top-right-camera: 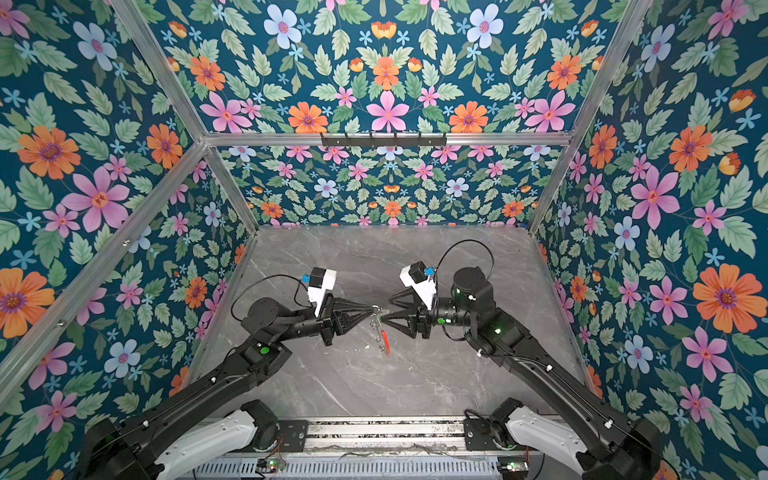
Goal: Remove the keys from the keyring
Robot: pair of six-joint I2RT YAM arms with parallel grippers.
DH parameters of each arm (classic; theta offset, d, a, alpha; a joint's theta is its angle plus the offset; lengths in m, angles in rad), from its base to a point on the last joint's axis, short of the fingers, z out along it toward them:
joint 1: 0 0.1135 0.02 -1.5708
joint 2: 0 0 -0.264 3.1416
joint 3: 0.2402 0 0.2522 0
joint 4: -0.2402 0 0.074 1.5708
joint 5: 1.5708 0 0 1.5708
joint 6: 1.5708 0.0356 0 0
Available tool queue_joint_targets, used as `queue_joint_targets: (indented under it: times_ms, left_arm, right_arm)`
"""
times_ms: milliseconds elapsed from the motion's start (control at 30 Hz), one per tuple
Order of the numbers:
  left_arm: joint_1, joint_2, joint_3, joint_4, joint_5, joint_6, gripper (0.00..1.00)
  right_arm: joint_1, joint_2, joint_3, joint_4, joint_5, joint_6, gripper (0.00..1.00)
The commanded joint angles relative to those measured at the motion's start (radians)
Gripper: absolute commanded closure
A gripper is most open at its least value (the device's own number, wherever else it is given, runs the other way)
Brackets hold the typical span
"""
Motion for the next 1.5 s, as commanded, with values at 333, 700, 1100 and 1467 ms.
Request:
queue_joint_targets:
  times_ms: [333, 700, 1100, 1467]
  left_arm:
    - [-0.001, -0.009, -0.018, 0.080, -0.041, -0.023, 1.00]
    - [-0.001, -0.022, -0.032, 0.085, -0.107, -0.008, 1.00]
    - [-0.001, 0.001, -0.046, 0.200, -0.107, -0.064, 1.00]
    - [0.000, 0.039, -0.060, 0.326, -0.087, -0.142, 1.00]
  right_arm:
    - [0.038, 0.026, 0.020, -0.003, -0.016, -0.030, 0.88]
    - [0.044, 0.029, 0.033, -0.043, -0.036, -0.056, 1.00]
    - [0.068, 0.075, 0.078, -0.132, -0.076, -0.110, 1.00]
    - [0.072, 0.123, 0.097, -0.181, -0.090, -0.133, 1.00]
